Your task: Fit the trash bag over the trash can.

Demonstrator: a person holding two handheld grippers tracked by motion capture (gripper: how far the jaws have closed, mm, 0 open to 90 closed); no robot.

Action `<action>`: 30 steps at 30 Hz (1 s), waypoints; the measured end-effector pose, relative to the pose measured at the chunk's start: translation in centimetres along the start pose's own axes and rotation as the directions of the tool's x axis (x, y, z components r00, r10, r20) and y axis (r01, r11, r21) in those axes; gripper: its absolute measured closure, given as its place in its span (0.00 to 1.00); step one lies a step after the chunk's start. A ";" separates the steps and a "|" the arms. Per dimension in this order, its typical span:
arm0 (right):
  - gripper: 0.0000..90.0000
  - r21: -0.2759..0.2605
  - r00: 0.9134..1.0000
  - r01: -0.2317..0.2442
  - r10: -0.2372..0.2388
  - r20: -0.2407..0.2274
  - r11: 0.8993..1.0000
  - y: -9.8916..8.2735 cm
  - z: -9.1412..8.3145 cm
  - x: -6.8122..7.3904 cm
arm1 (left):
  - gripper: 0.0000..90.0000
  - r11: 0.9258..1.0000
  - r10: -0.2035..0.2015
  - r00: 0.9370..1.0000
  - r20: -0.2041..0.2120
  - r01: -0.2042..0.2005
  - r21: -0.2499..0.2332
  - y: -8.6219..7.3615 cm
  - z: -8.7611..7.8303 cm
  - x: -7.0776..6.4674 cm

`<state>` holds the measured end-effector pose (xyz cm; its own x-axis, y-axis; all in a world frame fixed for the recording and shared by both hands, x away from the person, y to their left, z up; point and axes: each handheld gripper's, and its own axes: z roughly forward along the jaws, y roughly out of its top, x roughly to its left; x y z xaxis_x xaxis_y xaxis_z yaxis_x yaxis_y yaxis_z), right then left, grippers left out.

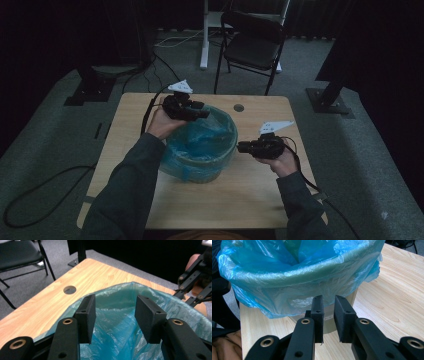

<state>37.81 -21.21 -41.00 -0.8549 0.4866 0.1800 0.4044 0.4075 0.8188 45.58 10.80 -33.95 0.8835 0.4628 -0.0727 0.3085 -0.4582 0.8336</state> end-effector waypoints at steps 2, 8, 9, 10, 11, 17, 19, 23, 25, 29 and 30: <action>0.87 -0.001 1.000 0.000 0.000 0.001 1.000 0.0 -0.1 0.0 | 0.59 1.000 0.009 1.000 -0.018 -0.008 0.029 0.0 0.3 -0.3; 0.87 -0.002 1.000 0.000 0.000 0.002 1.000 -0.1 -0.1 -0.1 | 0.60 0.997 0.018 0.999 -0.049 -0.014 0.079 0.3 1.0 -0.4; 0.87 -0.002 1.000 0.000 0.000 0.002 1.000 -0.1 -0.1 -0.1 | 0.60 0.997 0.018 0.999 -0.049 -0.014 0.079 0.3 1.0 -0.4; 0.87 0.001 1.000 -0.001 0.001 0.002 1.000 0.0 0.0 0.0 | 0.60 0.996 0.025 0.998 -0.049 -0.021 0.087 0.4 1.4 -0.5; 0.87 0.001 1.000 -0.001 0.001 0.001 1.000 0.0 0.0 0.0 | 0.60 0.995 0.030 0.998 -0.050 -0.025 0.094 0.5 1.7 -0.6; 0.87 -0.001 1.000 0.000 0.000 0.001 1.000 -0.1 0.0 -0.1 | 0.61 0.985 0.063 0.995 -0.080 -0.050 0.163 0.7 2.9 -1.0; 0.87 0.000 1.000 -0.002 0.002 0.001 1.000 -0.1 -0.1 -0.1 | 0.61 0.980 0.079 0.993 -0.091 -0.061 0.191 0.7 3.2 -1.2; 0.86 -0.004 1.000 -0.002 0.002 0.002 1.000 -0.1 -0.2 -0.1 | 0.61 0.967 0.113 0.988 -0.109 -0.084 0.241 0.7 3.7 -1.5; 0.86 -0.004 1.000 -0.001 0.001 0.001 1.000 -0.1 -0.2 0.0 | 0.61 0.960 0.128 0.985 -0.113 -0.094 0.264 0.7 4.0 -1.6; 0.86 -0.005 1.000 0.001 -0.001 0.002 1.000 -0.1 -0.1 0.0 | 0.61 0.948 0.129 0.987 -0.092 -0.095 0.304 0.7 4.5 -1.6; 0.86 -0.005 1.000 0.002 -0.002 0.001 1.000 -0.1 -0.1 0.0 | 0.62 0.944 0.131 0.987 -0.090 -0.097 0.314 0.7 4.6 -1.6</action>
<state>37.76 -21.37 -41.00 -0.8553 0.4868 0.1776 0.4009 0.4044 0.8220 46.02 6.26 -35.73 0.8811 0.4649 0.0869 0.3164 -0.7161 0.6221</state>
